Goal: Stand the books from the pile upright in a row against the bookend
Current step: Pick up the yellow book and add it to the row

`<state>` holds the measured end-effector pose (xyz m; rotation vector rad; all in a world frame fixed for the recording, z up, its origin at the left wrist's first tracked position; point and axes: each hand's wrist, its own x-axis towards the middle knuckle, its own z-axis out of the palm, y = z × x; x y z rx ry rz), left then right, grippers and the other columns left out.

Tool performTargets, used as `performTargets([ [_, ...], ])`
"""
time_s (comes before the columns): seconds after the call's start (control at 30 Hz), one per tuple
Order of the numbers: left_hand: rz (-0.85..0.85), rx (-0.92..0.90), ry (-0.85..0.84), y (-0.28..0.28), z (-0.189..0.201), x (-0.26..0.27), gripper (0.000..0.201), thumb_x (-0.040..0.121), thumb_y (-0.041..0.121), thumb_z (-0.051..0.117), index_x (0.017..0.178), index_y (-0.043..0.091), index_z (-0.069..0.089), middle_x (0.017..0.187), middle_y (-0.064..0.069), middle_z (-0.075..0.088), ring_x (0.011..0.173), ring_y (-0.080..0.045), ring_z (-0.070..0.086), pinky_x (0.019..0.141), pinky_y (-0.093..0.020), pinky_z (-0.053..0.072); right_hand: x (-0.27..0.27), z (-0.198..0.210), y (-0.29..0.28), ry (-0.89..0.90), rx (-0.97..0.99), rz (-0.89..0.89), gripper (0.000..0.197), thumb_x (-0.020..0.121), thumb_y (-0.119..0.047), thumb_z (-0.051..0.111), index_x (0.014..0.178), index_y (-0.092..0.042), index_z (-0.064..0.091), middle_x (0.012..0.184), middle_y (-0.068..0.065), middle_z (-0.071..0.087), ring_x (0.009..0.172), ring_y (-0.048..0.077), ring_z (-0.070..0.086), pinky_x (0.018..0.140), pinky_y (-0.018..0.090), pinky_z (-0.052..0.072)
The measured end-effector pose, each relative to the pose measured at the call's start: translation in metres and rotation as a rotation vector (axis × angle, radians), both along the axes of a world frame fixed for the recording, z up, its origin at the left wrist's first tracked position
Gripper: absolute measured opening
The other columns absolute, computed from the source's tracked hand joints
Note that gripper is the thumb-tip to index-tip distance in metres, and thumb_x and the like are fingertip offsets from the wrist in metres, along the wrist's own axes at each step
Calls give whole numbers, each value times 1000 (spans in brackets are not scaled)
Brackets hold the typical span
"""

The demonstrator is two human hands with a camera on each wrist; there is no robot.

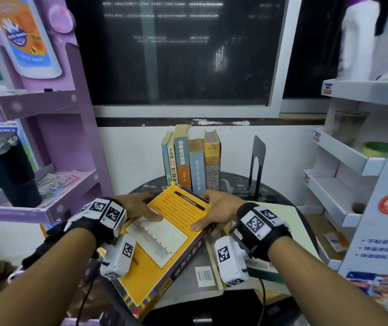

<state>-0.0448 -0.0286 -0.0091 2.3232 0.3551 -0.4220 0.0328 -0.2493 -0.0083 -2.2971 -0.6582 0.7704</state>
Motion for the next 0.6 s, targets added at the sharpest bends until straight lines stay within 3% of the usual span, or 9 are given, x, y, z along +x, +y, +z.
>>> performTargets([
  [0.07, 18, -9, 2, 5, 6, -4, 54, 79, 18, 76, 126, 23, 51, 113, 3, 68, 102, -16, 64, 98, -37, 48, -2, 8, 1, 5, 51, 8, 58, 74, -7, 81, 115, -19, 41, 102, 3, 60, 81, 23, 66, 57, 32, 61],
  [0.13, 2, -5, -21, 2, 16, -10, 36, 83, 12, 71, 111, 28, 55, 106, 9, 70, 93, -5, 64, 87, -18, 50, -4, 17, 3, -4, 95, 8, 62, 74, -6, 81, 119, -21, 39, 102, 2, 60, 83, 24, 66, 56, 33, 61],
  [0.2, -28, -20, -78, -6, 30, -18, 29, 89, 2, 59, 96, 28, 48, 89, 20, 65, 79, 6, 60, 64, 0, 44, -7, 27, 4, -31, 138, 18, 67, 74, -5, 81, 124, -20, 39, 102, 2, 61, 80, 24, 68, 56, 33, 61],
  [0.27, -23, -22, -157, -10, 44, -25, 32, 90, -2, 56, 101, 25, 43, 94, 16, 57, 90, -2, 54, 62, 2, 42, -9, 38, 3, -100, 187, 30, 70, 73, -6, 82, 127, -21, 41, 100, 1, 62, 79, 22, 69, 58, 33, 61],
  [0.33, 18, -64, -221, 0, 49, -27, 40, 88, 2, 63, 112, 22, 39, 108, 7, 55, 108, -10, 49, 77, -4, 43, -11, 50, 1, -200, 239, 31, 73, 70, -9, 85, 128, -25, 44, 105, -1, 62, 89, 24, 68, 68, 38, 61],
  [0.4, 69, -81, -293, 6, 53, -28, 66, 78, 18, 77, 126, 19, 31, 124, -1, 53, 122, -18, 48, 97, -24, 42, -11, 62, -1, -314, 266, 27, 78, 65, -16, 88, 131, -26, 46, 117, -1, 60, 103, 23, 64, 81, 39, 58],
  [0.5, 109, -144, -438, 6, 57, -27, 101, 51, 36, 82, 132, 18, 26, 128, -4, 52, 122, -20, 50, 104, -36, 41, -12, 75, -6, -413, 384, -44, 79, 61, -18, 91, 130, -25, 52, 121, -4, 60, 107, 16, 59, 78, 24, 53],
  [0.57, 123, -200, -529, 4, 55, -24, 103, 45, 40, 83, 130, 20, 26, 129, -4, 51, 120, -21, 51, 105, -41, 41, -13, 79, -11, -468, 470, -105, 71, 60, -17, 91, 121, -24, 57, 114, -4, 63, 102, 14, 60, 75, 20, 48],
  [0.6, 126, -236, -565, 2, 53, -23, 100, 50, 34, 85, 130, 20, 26, 127, -5, 53, 119, -22, 53, 105, -43, 42, -13, 80, -14, -481, 504, -123, 66, 60, -18, 91, 117, -24, 58, 110, -4, 65, 99, 14, 62, 77, 21, 50],
])
